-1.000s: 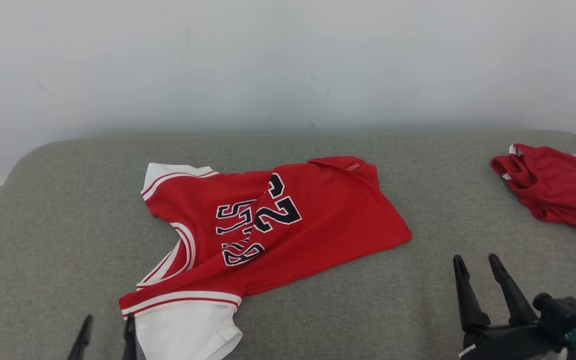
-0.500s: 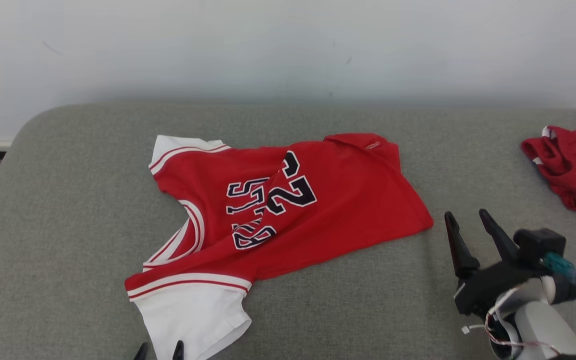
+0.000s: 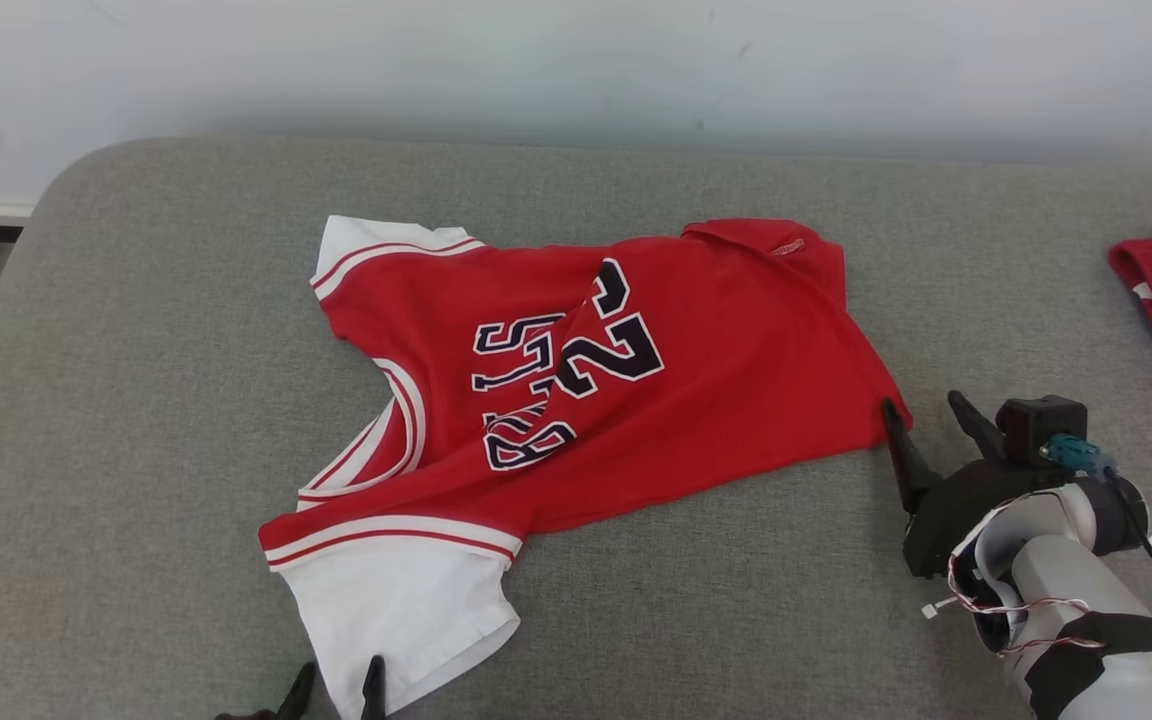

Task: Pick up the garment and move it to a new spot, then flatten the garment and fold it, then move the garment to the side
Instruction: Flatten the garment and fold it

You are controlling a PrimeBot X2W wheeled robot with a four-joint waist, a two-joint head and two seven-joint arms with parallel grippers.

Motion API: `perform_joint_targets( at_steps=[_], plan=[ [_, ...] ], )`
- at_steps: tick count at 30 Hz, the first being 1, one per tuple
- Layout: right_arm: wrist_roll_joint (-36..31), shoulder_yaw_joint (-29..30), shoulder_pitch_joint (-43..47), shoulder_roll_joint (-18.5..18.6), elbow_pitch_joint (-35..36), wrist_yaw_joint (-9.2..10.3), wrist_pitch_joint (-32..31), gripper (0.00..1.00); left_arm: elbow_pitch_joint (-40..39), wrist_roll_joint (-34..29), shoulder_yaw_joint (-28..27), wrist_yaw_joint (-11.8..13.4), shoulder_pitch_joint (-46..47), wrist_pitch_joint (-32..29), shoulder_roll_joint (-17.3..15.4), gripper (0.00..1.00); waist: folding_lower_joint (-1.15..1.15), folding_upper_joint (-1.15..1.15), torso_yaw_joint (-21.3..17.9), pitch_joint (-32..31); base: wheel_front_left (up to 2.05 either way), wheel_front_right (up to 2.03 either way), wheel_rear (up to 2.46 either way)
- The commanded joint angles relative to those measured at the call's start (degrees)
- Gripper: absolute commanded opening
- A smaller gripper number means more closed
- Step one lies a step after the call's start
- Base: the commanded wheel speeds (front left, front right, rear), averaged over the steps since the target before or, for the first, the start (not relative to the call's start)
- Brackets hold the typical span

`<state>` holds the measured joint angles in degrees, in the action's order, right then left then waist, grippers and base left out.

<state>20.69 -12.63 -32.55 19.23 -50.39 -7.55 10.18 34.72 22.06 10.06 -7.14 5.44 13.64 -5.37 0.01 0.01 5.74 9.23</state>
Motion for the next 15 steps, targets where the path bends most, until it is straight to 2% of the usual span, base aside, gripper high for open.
perform_joint_targets(
  at_steps=[1,10,11,12,13,14,15],
  plan=[
    [0.6,-0.6,-1.5,0.1,-2.1,0.18,0.6,1.00,0.8,1.0,1.5,-0.5,0.8,-0.9,1.0,1.00,-0.01,-0.01,0.4,0.7,0.00,0.00,0.00],
    [3.7,-5.2,-3.7,-1.6,-8.2,0.18,1.5,1.00,1.1,5.3,4.6,-0.6,2.0,-2.5,2.0,1.00,-0.01,-0.01,0.6,2.2,0.00,0.00,0.00],
    [4.2,-5.8,-3.9,-2.0,-8.7,0.18,1.4,0.95,1.2,5.7,5.6,-0.6,2.0,-3.3,2.1,1.00,-0.01,-0.01,0.6,2.3,0.00,0.00,0.00],
    [4.7,-6.4,-4.3,-2.1,-9.2,0.18,1.5,0.36,1.2,6.3,6.3,-0.7,2.1,-3.3,2.0,0.76,-0.01,-0.01,0.6,2.4,0.00,0.00,0.00],
    [5.3,-7.0,-4.5,-2.3,-9.6,0.18,1.5,0.00,1.1,6.8,6.9,-0.7,2.3,-3.1,1.9,0.11,-0.01,-0.01,0.6,2.4,0.00,0.00,0.00],
    [6.0,-7.5,-4.7,-2.4,-9.8,0.18,1.6,0.00,1.1,6.8,7.7,-0.7,2.5,-3.2,1.6,0.00,-0.01,-0.01,0.5,2.3,0.00,0.00,0.00],
    [6.6,-8.0,-4.9,-2.5,-9.8,0.18,2.0,0.00,1.0,6.9,8.0,-0.7,2.7,-3.0,1.5,0.00,-0.01,-0.01,0.5,2.1,0.00,0.00,0.00]
  ],
)
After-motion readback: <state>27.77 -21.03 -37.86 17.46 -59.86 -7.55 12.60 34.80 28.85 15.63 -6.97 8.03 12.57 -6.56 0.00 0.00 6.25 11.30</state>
